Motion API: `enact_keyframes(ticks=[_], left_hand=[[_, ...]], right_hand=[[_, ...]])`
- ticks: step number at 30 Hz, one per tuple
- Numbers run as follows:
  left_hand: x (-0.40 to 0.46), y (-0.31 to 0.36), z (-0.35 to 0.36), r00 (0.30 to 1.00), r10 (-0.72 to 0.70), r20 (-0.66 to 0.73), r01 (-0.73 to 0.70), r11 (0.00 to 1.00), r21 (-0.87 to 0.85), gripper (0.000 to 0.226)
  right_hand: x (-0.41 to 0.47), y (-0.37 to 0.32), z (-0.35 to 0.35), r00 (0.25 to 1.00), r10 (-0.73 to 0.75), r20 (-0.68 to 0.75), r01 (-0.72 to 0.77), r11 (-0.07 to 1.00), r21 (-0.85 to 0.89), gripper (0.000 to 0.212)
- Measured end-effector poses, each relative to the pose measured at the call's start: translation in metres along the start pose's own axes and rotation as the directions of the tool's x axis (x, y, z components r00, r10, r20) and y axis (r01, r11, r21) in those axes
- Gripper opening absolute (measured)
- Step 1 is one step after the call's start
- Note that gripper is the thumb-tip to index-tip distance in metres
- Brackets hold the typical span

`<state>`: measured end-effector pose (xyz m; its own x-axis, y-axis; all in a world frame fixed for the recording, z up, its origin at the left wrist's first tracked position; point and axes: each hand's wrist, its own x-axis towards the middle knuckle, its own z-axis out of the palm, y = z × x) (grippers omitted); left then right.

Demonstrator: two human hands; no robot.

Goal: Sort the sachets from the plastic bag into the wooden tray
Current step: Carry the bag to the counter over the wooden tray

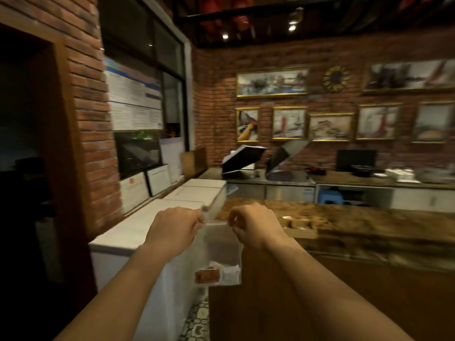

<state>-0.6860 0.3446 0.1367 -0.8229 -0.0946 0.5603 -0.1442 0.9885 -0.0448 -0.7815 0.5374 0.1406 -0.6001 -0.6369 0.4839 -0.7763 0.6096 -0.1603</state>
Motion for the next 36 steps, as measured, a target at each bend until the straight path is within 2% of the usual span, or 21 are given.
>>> enact_keyframes(ticks=[7,15,22,28,36], left_hand=[[0.030,0.079,0.020,0.984,0.178,-0.004,-0.176,0.968,-0.179,0.016],[0.033,0.100,0.030,0.969,0.245,-0.022,-0.242,0.932,-0.270,0.014],[0.028,0.088,0.041,0.961,0.275,-0.025,-0.269,0.913,-0.307,0.016],[0.032,0.073,0.056,0.959,0.283,-0.008,-0.272,0.913,-0.303,0.016],[0.069,0.082,0.096,0.958,0.284,0.034,-0.265,0.927,-0.266,0.017]], right_hand=[[-0.050,0.055,-0.033,0.978,0.199,-0.056,-0.205,0.971,-0.126,0.015],[-0.077,0.065,-0.042,0.947,0.314,-0.068,-0.320,0.937,-0.137,0.018],[-0.080,0.058,-0.027,0.934,0.356,-0.039,-0.358,0.926,-0.122,0.018],[-0.071,0.055,-0.009,0.944,0.327,-0.048,-0.331,0.933,-0.139,0.019],[-0.043,0.101,0.015,0.935,0.348,-0.063,-0.353,0.930,-0.105,0.015]])
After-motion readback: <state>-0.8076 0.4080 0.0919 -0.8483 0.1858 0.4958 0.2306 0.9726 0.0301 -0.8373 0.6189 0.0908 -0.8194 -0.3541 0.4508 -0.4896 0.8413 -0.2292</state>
